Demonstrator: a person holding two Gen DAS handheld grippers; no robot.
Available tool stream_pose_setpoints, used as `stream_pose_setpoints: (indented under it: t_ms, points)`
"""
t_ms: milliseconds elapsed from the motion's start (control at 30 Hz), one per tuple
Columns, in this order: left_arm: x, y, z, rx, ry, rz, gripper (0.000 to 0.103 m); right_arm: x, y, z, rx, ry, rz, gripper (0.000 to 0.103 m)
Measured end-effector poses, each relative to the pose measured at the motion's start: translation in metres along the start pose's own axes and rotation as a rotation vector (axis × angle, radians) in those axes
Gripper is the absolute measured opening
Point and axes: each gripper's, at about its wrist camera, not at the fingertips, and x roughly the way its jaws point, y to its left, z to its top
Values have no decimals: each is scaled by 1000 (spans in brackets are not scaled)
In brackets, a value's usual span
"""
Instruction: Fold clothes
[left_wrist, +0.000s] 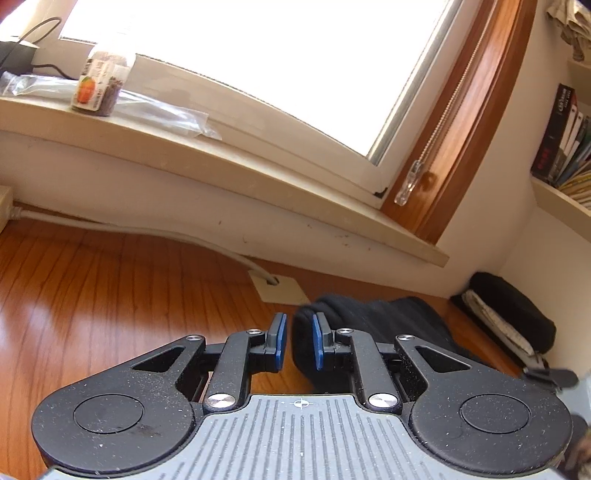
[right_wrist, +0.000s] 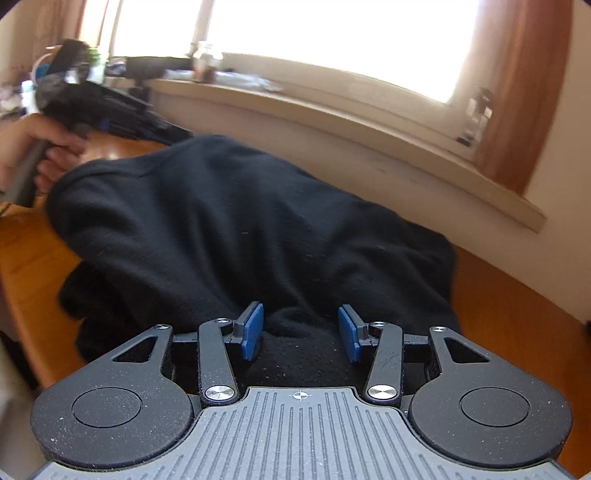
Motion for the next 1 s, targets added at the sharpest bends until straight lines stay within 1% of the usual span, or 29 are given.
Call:
stream_pose_setpoints:
  t_ms: [67, 133, 167, 233, 300, 333, 433, 500, 533, 600, 667, 767, 867, 933, 1000]
  points:
    - [3, -3, 2, 11, 3, -9, 15, 7, -22, -3, -7, 23, -58, 45]
    - [8, -8, 3, 31, 7, -27, 15, 18, -53, -4, 5, 47, -128, 47]
    - [12, -12, 4, 39, 11, -40, 15, 26, -69, -3, 12, 55, -183, 49]
    - [22, -19, 5, 57, 31, -70, 15, 39, -96, -1, 23, 73, -303, 49]
    - [36, -28, 6, 91, 59, -113, 15, 40, -118, 5, 86, 74, -382, 49]
    - [44, -32, 7, 108, 77, -134, 15, 35, -126, 7, 117, 49, -389, 49]
    - [71, -44, 13, 164, 128, -165, 15, 10, -132, 10, 192, -49, -362, 50]
    - [89, -50, 17, 196, 153, -171, 15, -3, -125, 11, 219, -90, -295, 50]
    - [97, -52, 19, 211, 166, -174, 15, -7, -118, 12, 217, -97, -261, 50]
    - [106, -55, 19, 222, 171, -190, 15, -7, -99, 15, 193, -95, -213, 51]
    - [110, -55, 17, 216, 159, -209, 15, -4, -79, 21, 160, -87, -173, 51]
    - [112, -44, 15, 163, 168, -232, 15, 6, -53, 34, 117, -86, -122, 51]
    - [104, -33, 20, 117, 145, -251, 15, 12, -31, 49, 78, -92, -61, 51]
    - [102, -27, 24, 97, 129, -233, 15, 22, -17, 62, 47, -79, -17, 51]
    - [100, -24, 27, 94, 111, -215, 15, 33, -2, 68, 8, -55, -5, 51]
